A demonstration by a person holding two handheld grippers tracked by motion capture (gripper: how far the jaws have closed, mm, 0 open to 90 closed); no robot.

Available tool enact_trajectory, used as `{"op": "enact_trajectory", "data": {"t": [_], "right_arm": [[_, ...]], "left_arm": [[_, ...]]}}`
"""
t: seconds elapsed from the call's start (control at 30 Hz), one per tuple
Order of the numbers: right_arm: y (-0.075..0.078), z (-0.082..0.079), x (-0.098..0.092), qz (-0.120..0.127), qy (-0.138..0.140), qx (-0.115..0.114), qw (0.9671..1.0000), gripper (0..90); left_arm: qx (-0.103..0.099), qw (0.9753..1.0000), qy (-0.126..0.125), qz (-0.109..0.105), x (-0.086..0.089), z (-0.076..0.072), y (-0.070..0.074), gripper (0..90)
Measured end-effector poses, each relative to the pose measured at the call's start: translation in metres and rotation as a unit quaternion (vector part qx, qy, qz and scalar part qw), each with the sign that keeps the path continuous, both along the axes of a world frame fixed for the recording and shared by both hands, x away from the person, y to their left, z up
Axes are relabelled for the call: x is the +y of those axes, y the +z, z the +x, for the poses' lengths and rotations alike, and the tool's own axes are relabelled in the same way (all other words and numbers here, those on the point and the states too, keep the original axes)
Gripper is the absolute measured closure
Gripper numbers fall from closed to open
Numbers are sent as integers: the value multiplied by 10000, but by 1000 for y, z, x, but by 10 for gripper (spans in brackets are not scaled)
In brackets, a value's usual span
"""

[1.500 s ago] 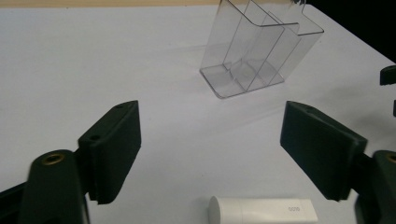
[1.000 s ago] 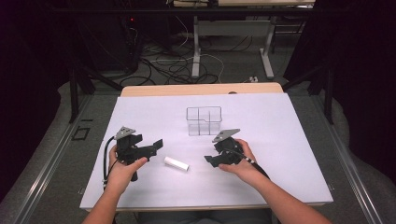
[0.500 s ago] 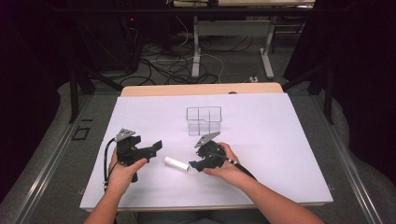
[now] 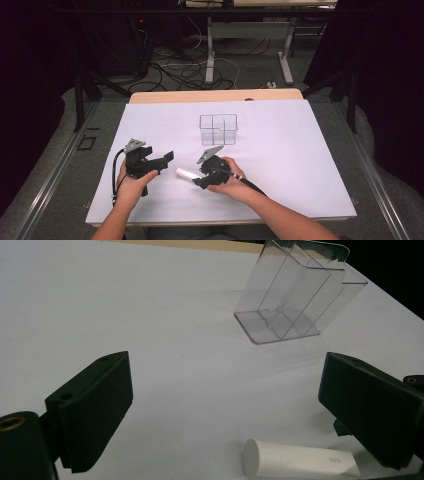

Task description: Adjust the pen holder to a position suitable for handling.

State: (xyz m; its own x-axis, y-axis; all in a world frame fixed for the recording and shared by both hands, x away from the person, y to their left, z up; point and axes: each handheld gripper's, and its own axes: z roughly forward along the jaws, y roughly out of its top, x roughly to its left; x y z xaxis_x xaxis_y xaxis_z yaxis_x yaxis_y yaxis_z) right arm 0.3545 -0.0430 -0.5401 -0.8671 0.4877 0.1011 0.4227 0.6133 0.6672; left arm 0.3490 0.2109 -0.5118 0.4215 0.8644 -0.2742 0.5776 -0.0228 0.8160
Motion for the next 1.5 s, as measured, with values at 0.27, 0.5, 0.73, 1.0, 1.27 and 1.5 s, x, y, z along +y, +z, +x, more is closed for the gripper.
{"op": "enact_trajectory", "data": {"t": [0.27,0.5,0.73,1.0,1.27,1.5], "right_arm": [[-7,-1,11,-95,43,59,9999,490],[-12,0,15,-185,112,30,9998,527],[-12,0,16,-259,85,-5,9996,594],[-12,0,16,-341,81,-159,9993,700],[-12,-2,17,-375,58,-219,9990,706],[-12,-3,17,-376,31,-232,9990,707]], "left_arm": [[-6,10000,-23,35,-1,0,0,102],[-1,10000,-12,60,0,0,-1,111],[17,10000,-21,76,-2,0,-1,112],[12,10000,-50,78,-3,0,-2,116],[11,9999,-61,114,-3,0,-1,128],[-6,9999,-39,94,-3,-1,0,158]]}}
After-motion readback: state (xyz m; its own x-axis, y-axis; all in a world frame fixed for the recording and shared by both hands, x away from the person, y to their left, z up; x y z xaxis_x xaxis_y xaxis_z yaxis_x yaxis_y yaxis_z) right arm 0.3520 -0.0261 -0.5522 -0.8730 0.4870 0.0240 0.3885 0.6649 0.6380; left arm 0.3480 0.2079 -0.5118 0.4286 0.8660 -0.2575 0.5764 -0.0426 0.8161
